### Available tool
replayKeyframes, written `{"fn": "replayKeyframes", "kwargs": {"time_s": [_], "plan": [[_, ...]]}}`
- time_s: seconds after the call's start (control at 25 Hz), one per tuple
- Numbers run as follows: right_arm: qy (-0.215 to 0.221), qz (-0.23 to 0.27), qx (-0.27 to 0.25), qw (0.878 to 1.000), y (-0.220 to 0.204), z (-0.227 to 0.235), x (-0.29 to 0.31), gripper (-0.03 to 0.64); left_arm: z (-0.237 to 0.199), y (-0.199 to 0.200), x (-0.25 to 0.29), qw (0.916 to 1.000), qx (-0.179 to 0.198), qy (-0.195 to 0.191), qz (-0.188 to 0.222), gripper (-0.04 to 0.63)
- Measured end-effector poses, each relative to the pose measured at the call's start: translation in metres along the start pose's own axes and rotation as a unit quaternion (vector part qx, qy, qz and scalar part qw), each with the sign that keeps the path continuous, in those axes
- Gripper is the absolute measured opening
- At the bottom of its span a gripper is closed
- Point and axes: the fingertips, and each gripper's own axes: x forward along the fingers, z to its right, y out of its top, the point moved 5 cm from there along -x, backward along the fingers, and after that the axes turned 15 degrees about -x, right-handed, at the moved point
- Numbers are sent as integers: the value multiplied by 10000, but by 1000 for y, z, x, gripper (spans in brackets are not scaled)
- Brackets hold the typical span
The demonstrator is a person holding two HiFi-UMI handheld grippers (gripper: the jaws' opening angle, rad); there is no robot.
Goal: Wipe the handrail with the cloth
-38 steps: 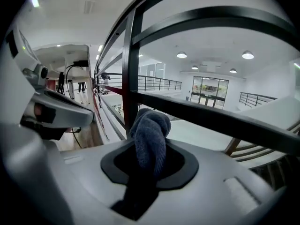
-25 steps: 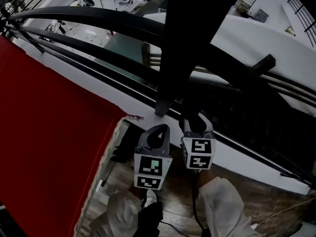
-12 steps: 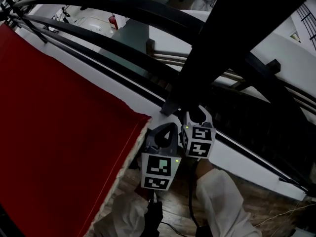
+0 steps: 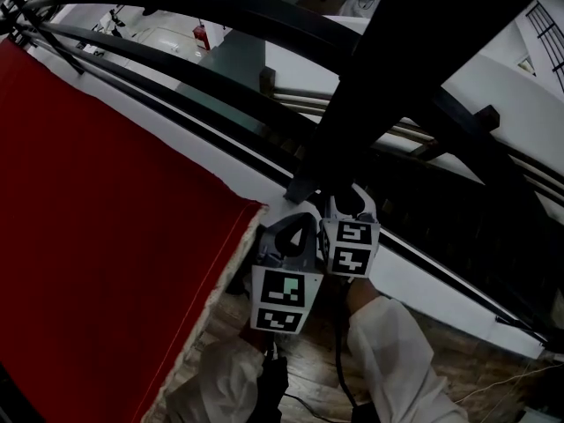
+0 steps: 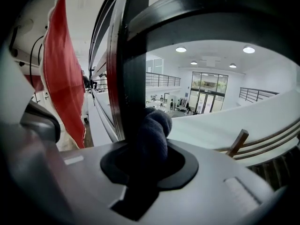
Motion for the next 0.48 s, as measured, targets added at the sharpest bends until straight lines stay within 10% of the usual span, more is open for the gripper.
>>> {"fn": "replayKeyframes", "kwargs": {"time_s": [0.48], "plan": [[-115,-162,-87,9998,-32,33,-42,92,25,-20,-7,9991,299,123,-272,3]]}}
